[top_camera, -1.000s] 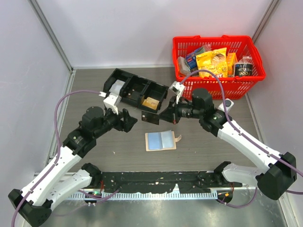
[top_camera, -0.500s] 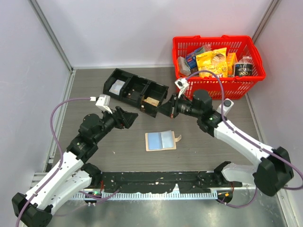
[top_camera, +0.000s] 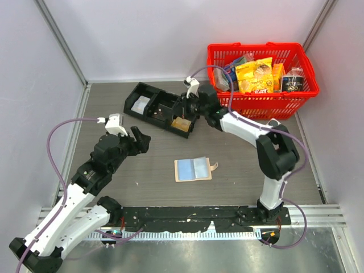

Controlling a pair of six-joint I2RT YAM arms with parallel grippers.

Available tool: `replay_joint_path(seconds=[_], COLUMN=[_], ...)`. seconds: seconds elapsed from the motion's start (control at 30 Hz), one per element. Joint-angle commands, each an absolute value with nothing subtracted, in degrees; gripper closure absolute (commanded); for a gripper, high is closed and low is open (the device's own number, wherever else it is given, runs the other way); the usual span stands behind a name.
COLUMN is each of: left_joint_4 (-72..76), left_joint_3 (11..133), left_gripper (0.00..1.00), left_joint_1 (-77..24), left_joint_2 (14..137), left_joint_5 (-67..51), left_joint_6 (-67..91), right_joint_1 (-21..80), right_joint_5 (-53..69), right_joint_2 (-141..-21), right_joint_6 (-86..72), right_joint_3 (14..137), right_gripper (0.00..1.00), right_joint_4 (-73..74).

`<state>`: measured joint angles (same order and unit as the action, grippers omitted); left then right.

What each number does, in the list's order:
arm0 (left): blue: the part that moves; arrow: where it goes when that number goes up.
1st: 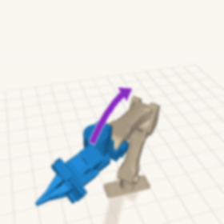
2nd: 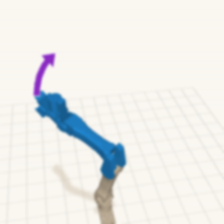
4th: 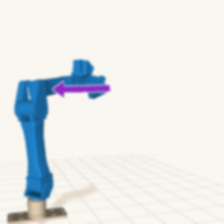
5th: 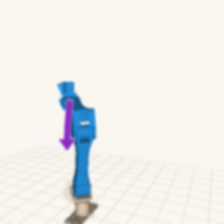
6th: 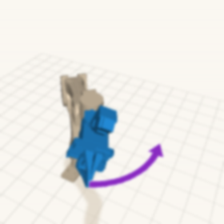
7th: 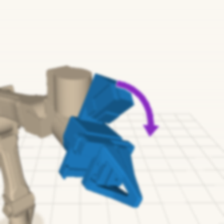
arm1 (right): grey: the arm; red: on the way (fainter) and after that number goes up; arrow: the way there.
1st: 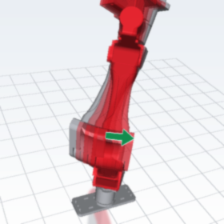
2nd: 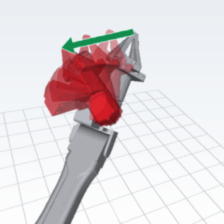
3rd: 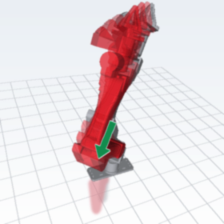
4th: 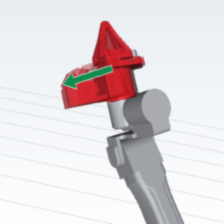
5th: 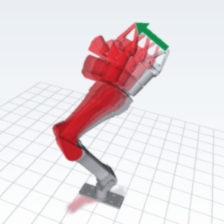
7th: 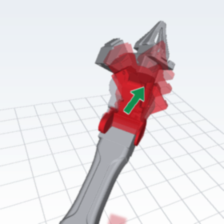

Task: Take the credit cards out of the card holder
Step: Place the credit card in the storage box, then reset both arms

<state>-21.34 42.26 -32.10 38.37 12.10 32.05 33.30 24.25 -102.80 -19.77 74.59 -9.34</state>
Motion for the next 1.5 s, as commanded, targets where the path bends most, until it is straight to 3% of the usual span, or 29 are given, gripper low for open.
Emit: replay_joint_path(seconds=[0.0,0.67,0.83,1.03,1.13,1.47], left_joint_4=[-31.5,-43.1,-45.4,-48.8,-51.0,-56.4], left_joint_3=[45.1,45.2,46.5,49.6,51.9,56.3], left_gripper=[0.24,0.22,0.21,0.16,0.00,0.00], left_joint_1=[-31.8,-31.7,-31.8,-31.7,-31.6,-31.8], left_joint_2=[38.0,29.2,27.1,25.1,24.2,18.6], left_joint_5=[20.7,22.4,22.4,23.5,25.7,41.8], left_joint_6=[31.1,34.7,34.9,35.1,35.0,33.3], right_joint_1=[33.3,33.2,33.2,33.2,33.3,33.9], right_joint_5=[22.7,22.0,17.6,7.8,4.6,-18.7], right_joint_2=[-111.0,-129.0,-129.0,-119.1,-113.5,-83.9], right_joint_6=[-15.2,-14.2,-12.4,-8.9,-8.1,-11.7], right_joint_3=[83.0,97.3,99.1,93.3,90.3,73.3], right_gripper=[0.99,0.96,0.69,0.48,0.41,0.22], right_joint_4=[-13.0,-17.0,-11.8,-10.1,-8.0,-0.7])
